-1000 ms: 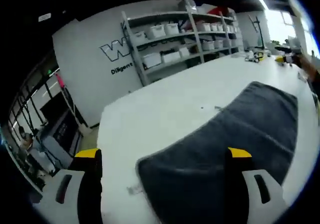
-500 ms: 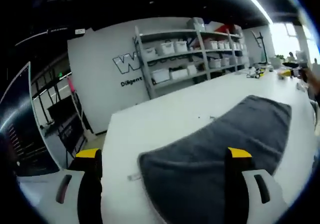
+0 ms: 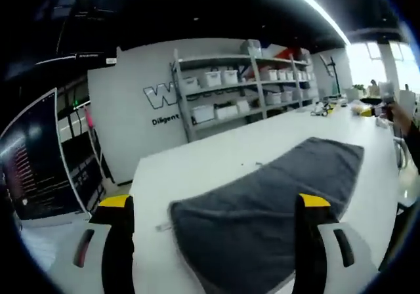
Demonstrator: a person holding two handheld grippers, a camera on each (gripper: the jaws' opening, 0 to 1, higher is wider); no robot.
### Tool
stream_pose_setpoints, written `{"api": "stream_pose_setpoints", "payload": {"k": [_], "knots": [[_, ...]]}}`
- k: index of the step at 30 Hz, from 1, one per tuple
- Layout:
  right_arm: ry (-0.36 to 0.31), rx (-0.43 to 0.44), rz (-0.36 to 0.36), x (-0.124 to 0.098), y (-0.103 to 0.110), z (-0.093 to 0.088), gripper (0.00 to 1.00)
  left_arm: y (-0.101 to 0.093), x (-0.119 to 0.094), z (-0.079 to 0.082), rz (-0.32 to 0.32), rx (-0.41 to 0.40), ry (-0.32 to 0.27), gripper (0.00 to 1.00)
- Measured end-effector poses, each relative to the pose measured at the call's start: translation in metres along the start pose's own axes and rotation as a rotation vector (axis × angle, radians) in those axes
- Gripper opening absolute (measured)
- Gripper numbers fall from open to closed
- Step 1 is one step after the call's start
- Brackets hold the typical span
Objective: Open the folded towel by lifting each exposed corner and separating the folded layers until the towel lies flat within the target outline without major curled edges
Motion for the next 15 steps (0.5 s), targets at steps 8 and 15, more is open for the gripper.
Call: {"api": "stream_pose_setpoints", "payload": {"k": [8,15], "knots": [[0.016,0.046,0.025,-0.035,0.026,-0.023,1.0,-0.018,-0.035,-0.023,-0.026,-0.163,-0.118,1.0],[0.011,0.063,0.002,-0.06,0.026,-0.037,1.0,-0.047,-0.055,-0.028,-0.056,-0.059,-0.07,1.0]]}}
Point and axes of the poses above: the point that each gripper's makers call its tool centre point, and the gripper's own axes: x roughly forward along the fingers, y roughly to its left, z roughly out of its top, the point moved 10 cm from there along -x, roughly backward along the fingers, and after that the axes turned 3 degrees about -x, right-handed, at the moved point
